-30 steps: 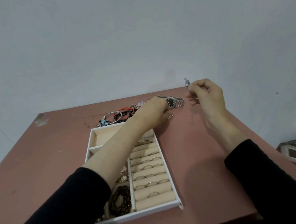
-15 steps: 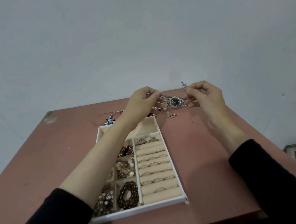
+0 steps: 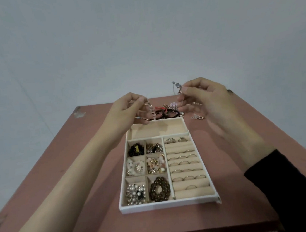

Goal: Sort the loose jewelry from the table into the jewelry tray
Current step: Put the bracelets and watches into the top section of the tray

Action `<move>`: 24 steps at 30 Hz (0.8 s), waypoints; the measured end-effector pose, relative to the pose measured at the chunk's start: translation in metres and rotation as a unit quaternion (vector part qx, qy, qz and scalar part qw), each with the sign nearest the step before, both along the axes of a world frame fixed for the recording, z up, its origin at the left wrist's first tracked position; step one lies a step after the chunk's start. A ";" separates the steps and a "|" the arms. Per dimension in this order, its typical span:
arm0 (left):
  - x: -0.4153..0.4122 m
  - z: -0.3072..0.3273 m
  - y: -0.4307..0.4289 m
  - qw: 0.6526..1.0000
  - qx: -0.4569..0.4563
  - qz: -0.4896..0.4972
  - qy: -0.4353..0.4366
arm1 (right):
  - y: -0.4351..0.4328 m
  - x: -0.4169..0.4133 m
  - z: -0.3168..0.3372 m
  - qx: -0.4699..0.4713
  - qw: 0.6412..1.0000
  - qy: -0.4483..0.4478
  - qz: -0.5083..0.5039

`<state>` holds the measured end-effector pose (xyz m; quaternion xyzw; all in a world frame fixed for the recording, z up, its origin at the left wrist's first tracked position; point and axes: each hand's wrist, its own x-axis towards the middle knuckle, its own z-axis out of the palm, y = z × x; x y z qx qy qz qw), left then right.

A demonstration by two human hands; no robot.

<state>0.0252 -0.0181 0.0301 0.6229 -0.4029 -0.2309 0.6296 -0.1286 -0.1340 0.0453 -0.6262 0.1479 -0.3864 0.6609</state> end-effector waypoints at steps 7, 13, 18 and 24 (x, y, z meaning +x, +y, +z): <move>0.012 -0.020 0.027 0.999 -0.024 0.029 0.033 | 0.026 0.015 0.013 0.001 0.997 -0.001 0.073; 0.014 -0.033 0.032 0.996 -0.037 0.025 0.076 | 0.034 0.027 0.004 -0.013 0.993 0.064 0.097; 0.012 -0.039 0.032 0.993 -0.057 0.025 0.097 | 0.036 0.028 -0.017 -0.043 0.975 0.197 0.089; 0.014 -0.045 0.031 0.990 -0.065 0.026 0.123 | 0.039 0.027 -0.026 -0.048 0.971 0.220 0.085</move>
